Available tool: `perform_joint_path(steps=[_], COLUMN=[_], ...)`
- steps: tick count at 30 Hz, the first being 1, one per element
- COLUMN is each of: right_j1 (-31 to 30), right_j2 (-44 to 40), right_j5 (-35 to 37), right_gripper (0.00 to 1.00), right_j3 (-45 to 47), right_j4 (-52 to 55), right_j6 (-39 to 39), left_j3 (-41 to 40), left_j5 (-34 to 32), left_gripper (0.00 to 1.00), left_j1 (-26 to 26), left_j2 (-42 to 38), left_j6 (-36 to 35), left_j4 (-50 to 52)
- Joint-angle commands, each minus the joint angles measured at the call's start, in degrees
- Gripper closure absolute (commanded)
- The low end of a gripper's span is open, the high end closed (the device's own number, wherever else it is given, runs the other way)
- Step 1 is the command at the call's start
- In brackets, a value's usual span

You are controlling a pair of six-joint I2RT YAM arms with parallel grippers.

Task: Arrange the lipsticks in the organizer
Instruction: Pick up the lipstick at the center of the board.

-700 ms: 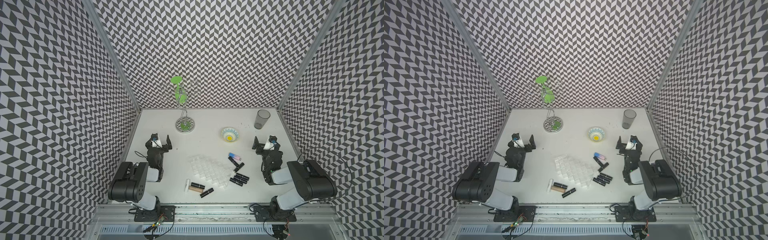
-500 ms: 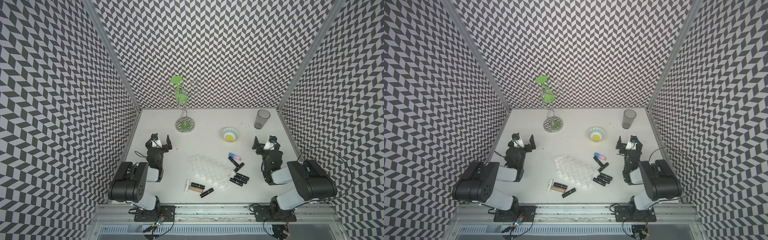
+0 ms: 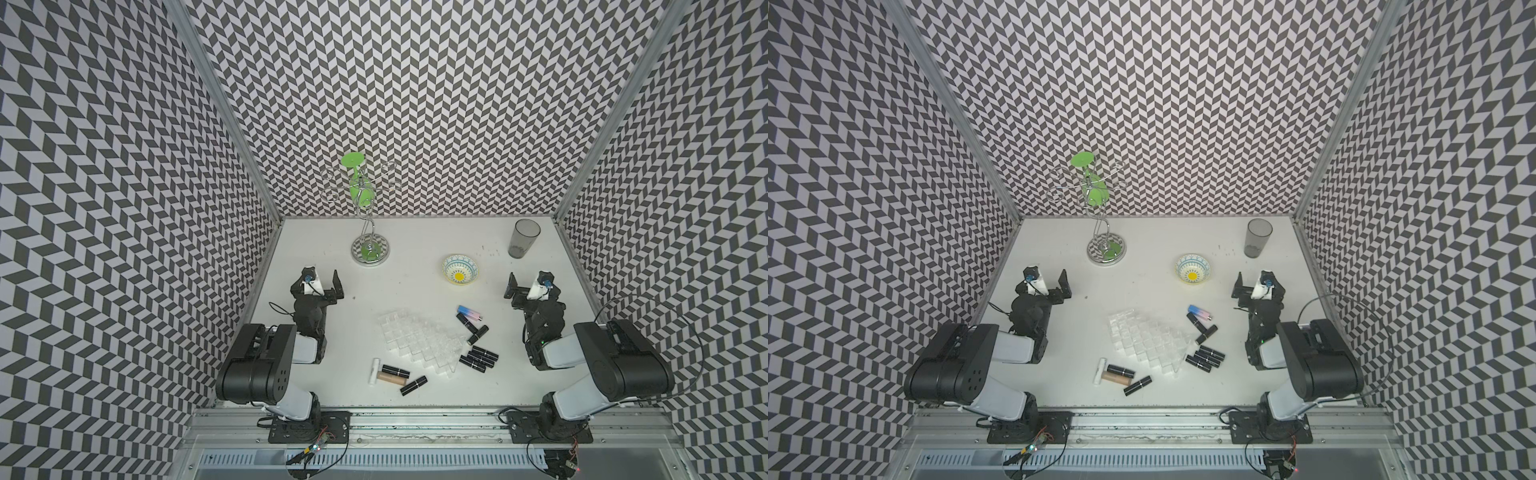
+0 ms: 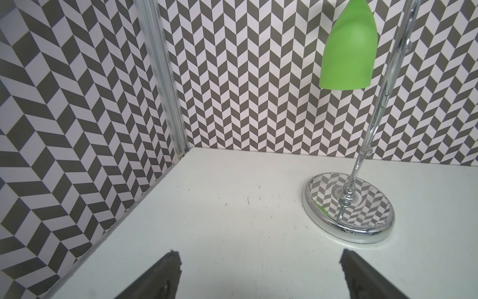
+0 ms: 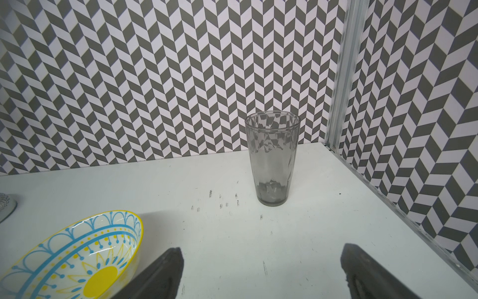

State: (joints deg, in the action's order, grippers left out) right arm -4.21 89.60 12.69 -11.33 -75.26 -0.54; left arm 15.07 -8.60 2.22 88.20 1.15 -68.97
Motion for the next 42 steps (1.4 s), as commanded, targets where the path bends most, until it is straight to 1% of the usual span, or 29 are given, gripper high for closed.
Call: perform_joint_path(steps=[1,4,6,7,8,9,10,11,12,13,15,16,18,19,20,21,22,23,24,25,28,29,31,33,34,35,38,39,42], right_j1=[0.2,0.2,-0.2,-2.0,-4.1,-5.9,-6.8,-6.9,-6.9,-6.8,-6.6,-6.5,-5.9,-4.8,-3.7,-3.4,-3.3,-3.4,-3.8,-4.6,-9.6,-12.0,-15.2,-17.2,-17.6,-17.7,-17.9,-18.0,-18.5], right_j2=[0.2,0.1,-0.7,-3.3,-6.3,-9.3,-11.8,-13.0,-14.4,-15.6,-17.6,-18.1,-19.1,-19.6,-19.7,-19.8,-20.0,-19.9,-20.0,-20.2,-21.5,-22.0,-22.1,-21.1,-20.5,-19.9,-17.9,-17.3,-14.9], right_j5=[0.9,0.9,1.2,3.1,6.0,7.4,6.8,4.5,2.1,-0.2,-6.9,-8.5,-9.8,-14.1,-19.8,-22.5,-24.5,-28.0,-28.9,-28.0,-18.9,-15.0,-11.1,-10.7,-10.3,-10.1,-12.4,-12.4,-13.0], right_gripper=[0.00,0.00,0.01,0.00,0.00,0.00,0.00,0.00,0.00,0.00,0.00,0.00,0.00,0.00,0.00,0.00,0.00,0.00,0.00,0.02,0.05,0.05,0.09,0.16,0.17,0.19,0.28,0.29,0.35], right_j3=[-0.5,-0.4,0.0,-0.7,-4.5,-9.5,-15.4,-17.8,-20.5,-21.6,-22.2,-22.6,-25.4,-26.3,-27.4,-28.9,-30.4,-31.8,-32.9,-33.8,-35.4,-35.2,-34.4,-33.5,-33.4,-33.0,-31.6,-31.1,-30.5], right_j4=[-3.3,-3.4,-4.0,-0.3,7.8,19.7,31.1,36.6,42.1,44.6,46.8,48.2,55.5,57.9,60.0,63.5,67.3,71.3,75.0,78.7,88.3,90.0,92.6,93.3,93.9,94.0,93.7,93.4,92.6], right_j6=[-0.5,-0.5,0.2,1.8,3.1,3.8,2.9,1.8,0.3,-1.2,-3.2,-5.1,-13.0,-15.2,-16.9,-18.2,-17.9,-16.5,-16.6,-16.9,-15.3,-14.8,-14.3,-13.6,-13.6,-13.6,-13.6,-13.8,-13.6], left_j3=[-0.2,-0.5,-0.9,-1.1,-0.9,-0.1,0.7,1.4,2.3,3.6,7.9,9.6,12.1,12.3,14.1,16.5,18.0,18.9,18.9,18.7,18.1,17.9,17.4,16.7,16.6,15.9,12.7,11.9,11.1], left_j5=[0.6,0.5,-1.8,-3.2,-4.9,-7.0,-8.6,-10.0,-10.2,-9.5,-8.5,-7.2,0.7,3.5,7.0,10.1,12.8,14.7,16.5,19.0,26.9,28.6,29.4,27.1,25.6,24.6,25.4,25.6,26.8], left_gripper=[0.00,0.00,0.00,0.00,0.00,0.00,0.00,0.00,0.00,0.00,0.00,0.00,0.00,0.00,0.00,0.00,0.00,0.00,0.01,0.03,0.06,0.09,0.11,0.11,0.11,0.11,0.11,0.11,0.12], left_j1=[-0.3,-0.2,0.3,0.9,1.6,2.6,3.6,4.4,4.9,5.1,5.3,5.4,5.3,5.3,4.9,5.1,5.9,7.3,8.7,9.5,11.4,12.2,14.5,18.8,20.2,21.6,22.0,22.0,22.0], left_j2=[0.3,0.1,-0.7,-2.9,-5.2,-8.6,-11.8,-14.4,-17.7,-20.2,-24.4,-25.2,-26.6,-26.7,-26.5,-25.8,-25.1,-24.7,-24.7,-24.6,-24.0,-23.9,-24.4,-25.9,-26.7,-27.7,-30.3,-30.8,-31.7], left_j6=[-0.2,-0.2,-0.2,-0.4,-0.7,-0.9,-1.3,-0.6,2.0,5.2,16.4,20.3,21.9,24.9,28.3,28.9,29.0,29.6,30.7,32.0,36.3,36.9,37.1,35.0,33.8,32.7,32.1,31.8,31.0], left_j4=[-1.3,-1.7,-2.6,-1.1,1.3,5.1,8.7,11.3,14.6,18.9,28.9,32.7,37.1,37.5,41.6,45.6,47.7,49.3,49.8,49.8,50.2,50.7,52.4,54.4,55.8,56.0,53.7,52.8,51.6])
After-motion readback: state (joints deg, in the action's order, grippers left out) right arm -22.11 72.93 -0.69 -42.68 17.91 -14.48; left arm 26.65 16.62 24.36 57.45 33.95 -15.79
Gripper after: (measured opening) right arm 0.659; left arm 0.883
